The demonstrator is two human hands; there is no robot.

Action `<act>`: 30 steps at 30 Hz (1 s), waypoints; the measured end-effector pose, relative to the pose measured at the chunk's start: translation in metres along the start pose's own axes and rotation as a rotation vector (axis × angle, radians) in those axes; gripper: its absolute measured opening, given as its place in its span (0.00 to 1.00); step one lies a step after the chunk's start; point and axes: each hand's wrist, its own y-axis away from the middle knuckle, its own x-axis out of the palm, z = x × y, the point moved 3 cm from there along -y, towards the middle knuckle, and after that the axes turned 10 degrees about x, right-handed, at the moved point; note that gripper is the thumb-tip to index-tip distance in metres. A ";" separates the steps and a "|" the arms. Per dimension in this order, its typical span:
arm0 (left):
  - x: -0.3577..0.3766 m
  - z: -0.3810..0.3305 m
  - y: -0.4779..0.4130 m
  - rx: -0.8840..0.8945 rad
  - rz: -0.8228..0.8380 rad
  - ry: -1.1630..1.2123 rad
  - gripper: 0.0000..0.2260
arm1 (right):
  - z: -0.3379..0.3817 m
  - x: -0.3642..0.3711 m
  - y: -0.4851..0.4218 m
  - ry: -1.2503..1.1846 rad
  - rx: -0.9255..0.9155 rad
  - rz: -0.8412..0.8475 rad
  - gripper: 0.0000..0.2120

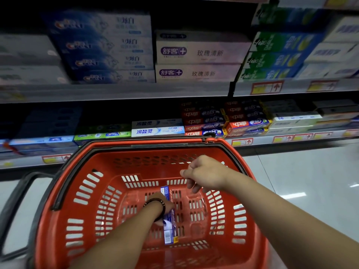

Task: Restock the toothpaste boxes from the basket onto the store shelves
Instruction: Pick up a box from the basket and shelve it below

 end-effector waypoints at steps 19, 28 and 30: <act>-0.082 -0.032 0.111 0.100 0.067 0.367 0.14 | 0.029 -0.008 0.040 -0.026 -0.109 0.001 0.14; -0.141 -0.040 0.165 0.143 0.022 0.437 0.16 | 0.037 -0.016 0.062 0.071 -0.156 0.028 0.13; -0.155 -0.039 0.175 0.160 0.017 0.430 0.15 | 0.042 -0.017 0.069 0.099 -0.169 0.028 0.16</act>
